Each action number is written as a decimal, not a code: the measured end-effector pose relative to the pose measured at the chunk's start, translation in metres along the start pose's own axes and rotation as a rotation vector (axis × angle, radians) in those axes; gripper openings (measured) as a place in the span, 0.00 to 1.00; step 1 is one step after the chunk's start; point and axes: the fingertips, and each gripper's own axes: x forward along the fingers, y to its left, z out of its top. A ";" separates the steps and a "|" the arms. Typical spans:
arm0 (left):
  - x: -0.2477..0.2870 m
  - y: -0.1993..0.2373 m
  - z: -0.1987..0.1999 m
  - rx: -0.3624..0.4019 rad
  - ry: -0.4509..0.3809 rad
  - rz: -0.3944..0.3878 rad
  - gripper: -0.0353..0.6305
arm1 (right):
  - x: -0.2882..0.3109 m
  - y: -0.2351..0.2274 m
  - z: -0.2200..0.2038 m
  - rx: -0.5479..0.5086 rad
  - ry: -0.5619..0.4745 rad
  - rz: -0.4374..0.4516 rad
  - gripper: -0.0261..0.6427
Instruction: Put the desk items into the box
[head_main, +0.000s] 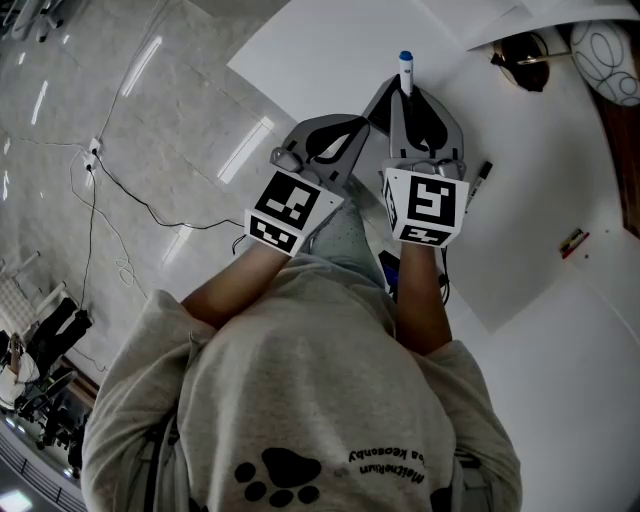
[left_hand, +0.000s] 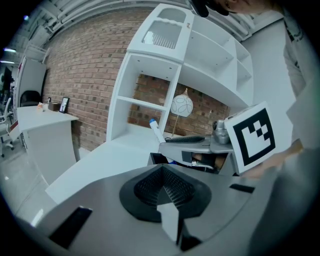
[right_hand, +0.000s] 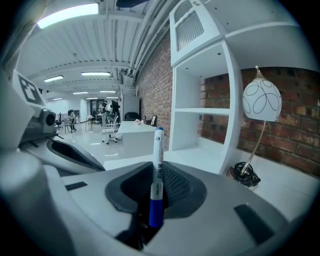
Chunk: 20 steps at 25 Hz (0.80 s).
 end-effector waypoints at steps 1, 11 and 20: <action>0.000 0.000 0.000 0.002 -0.001 0.001 0.06 | 0.001 0.000 -0.002 -0.004 0.017 -0.002 0.15; -0.002 -0.005 -0.003 0.001 0.000 -0.001 0.06 | 0.007 0.005 -0.017 -0.034 0.155 0.024 0.15; -0.005 -0.006 -0.005 -0.006 -0.002 0.002 0.06 | 0.010 0.013 -0.031 -0.034 0.341 0.078 0.15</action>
